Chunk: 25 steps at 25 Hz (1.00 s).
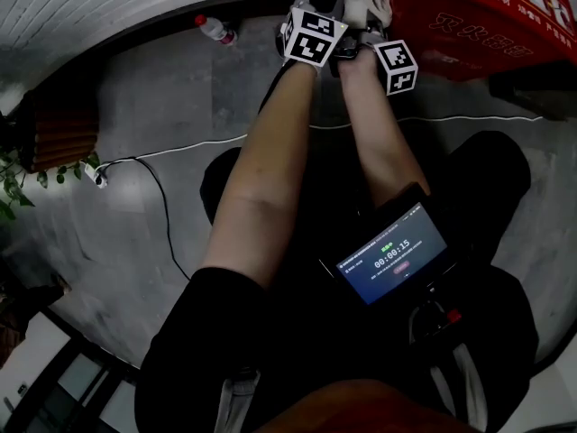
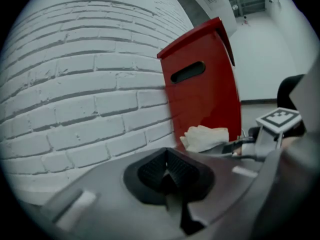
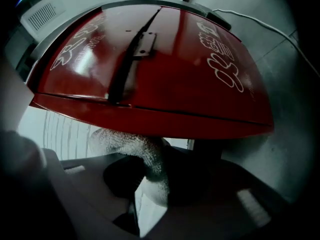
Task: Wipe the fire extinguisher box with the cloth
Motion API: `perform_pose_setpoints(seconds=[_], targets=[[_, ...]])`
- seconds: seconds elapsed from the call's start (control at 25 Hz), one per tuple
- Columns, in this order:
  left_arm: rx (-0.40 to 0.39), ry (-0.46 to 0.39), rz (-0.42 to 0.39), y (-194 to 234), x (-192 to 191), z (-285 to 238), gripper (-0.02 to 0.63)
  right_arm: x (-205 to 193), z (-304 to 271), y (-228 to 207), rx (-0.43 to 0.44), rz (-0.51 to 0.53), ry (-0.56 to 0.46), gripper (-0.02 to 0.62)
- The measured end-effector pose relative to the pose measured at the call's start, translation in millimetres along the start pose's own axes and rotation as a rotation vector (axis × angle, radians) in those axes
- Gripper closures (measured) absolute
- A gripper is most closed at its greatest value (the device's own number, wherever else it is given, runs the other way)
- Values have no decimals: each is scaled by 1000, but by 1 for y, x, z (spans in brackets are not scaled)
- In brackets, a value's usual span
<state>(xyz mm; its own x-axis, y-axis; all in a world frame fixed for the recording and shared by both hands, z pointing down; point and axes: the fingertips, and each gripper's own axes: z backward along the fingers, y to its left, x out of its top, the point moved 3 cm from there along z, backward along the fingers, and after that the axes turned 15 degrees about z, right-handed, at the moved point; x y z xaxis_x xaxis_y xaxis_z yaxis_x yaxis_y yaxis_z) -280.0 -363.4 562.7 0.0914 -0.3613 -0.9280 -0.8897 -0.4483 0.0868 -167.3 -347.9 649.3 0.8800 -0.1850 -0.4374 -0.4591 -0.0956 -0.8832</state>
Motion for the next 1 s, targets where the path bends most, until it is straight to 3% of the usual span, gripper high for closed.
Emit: perform_pose_setpoints(seconds=[0.52,1.0], targets=[[-33,152,-62,-19,-72,-41,606,-39,-17,-76,-35,-56,46,497],[-62,252,-59,-29,-120,-66,606,-69,-22,-141,-100,-60,90,497]])
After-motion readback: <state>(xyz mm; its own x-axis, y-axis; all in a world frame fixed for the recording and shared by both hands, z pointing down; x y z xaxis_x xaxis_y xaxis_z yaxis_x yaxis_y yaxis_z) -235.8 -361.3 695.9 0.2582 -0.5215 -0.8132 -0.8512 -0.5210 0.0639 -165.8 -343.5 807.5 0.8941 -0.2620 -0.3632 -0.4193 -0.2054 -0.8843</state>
